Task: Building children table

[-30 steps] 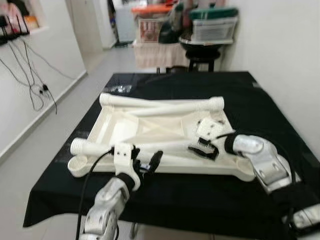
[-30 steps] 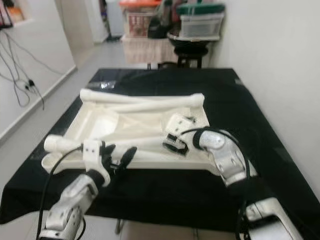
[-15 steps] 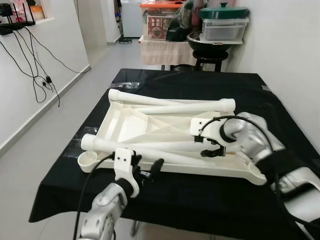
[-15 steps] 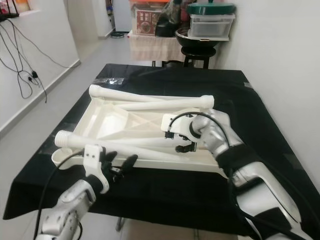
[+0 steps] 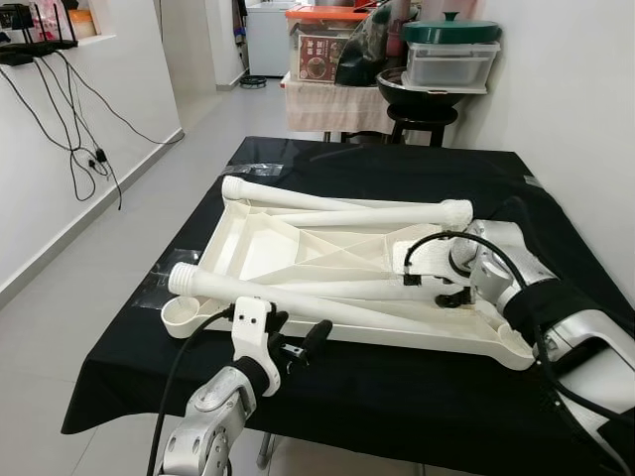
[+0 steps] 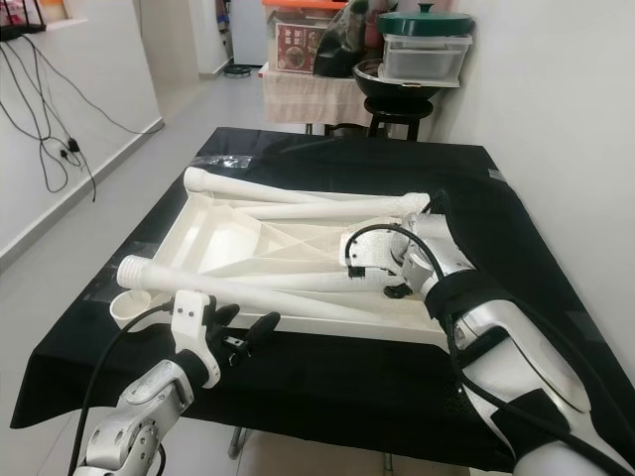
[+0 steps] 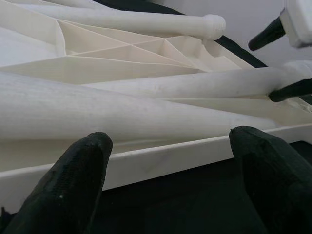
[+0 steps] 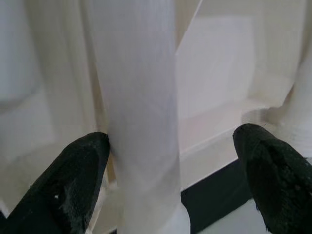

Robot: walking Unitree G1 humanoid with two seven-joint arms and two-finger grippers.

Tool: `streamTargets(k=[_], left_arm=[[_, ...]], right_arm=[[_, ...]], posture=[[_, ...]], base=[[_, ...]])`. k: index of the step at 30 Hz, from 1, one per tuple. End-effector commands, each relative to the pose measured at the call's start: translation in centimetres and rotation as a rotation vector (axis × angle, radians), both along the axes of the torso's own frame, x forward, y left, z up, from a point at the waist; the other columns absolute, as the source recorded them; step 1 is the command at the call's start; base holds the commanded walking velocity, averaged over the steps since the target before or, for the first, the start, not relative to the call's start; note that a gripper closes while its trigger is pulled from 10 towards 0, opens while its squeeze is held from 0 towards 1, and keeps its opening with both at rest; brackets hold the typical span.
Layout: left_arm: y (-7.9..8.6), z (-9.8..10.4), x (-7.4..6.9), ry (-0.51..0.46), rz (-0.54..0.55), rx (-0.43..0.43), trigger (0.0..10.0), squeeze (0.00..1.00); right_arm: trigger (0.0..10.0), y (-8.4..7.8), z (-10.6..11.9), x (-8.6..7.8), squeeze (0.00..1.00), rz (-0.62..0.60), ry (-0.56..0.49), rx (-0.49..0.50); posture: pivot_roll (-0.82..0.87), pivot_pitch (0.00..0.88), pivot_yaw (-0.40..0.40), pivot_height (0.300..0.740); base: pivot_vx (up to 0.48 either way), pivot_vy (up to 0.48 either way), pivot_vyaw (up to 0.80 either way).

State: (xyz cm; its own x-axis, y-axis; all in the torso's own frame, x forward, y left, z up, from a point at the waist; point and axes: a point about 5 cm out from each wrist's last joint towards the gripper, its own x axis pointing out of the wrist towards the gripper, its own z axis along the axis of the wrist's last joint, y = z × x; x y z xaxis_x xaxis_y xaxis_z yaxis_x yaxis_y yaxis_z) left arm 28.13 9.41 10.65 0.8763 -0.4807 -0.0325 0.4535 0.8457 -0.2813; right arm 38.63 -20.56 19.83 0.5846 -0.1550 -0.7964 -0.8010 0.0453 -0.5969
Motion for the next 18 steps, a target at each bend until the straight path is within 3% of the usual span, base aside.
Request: streamTargets(k=[1,10,17,18], left_arm=[[0.1,-0.2,-0.3,0.015,-0.008,0.000,10.0,0.00],[0.1,0.1,-0.6,0.013,-0.003,-0.016,10.0,0.00],[0.0,0.3,-0.6,0.013,0.000,-0.025,10.0,0.00],[0.0,0.3,-0.7,0.014,0.001,-0.028,10.0,0.00]], right_arm=[[10.0,0.0,0.1,0.3,0.00,0.002,-0.007,-0.047],[10.0,1.5,-0.9,1.1,0.00,-0.036,-0.114,-0.028],[10.0,2.1,-2.2,1.0,0.00,-0.028,-0.098,-0.040],[5.1,2.2,-2.7,0.9,0.00,-0.027,-0.083,-0.049]], posture=[[0.02,0.000,-0.063,0.740],[0.02,0.000,-0.063,0.740],[0.02,0.000,-0.065,0.740],[0.02,0.000,-0.066,0.740]], base=[[0.000,0.000,0.00],[0.000,0.000,0.00],[0.000,0.000,0.00],[0.000,0.000,0.00]])
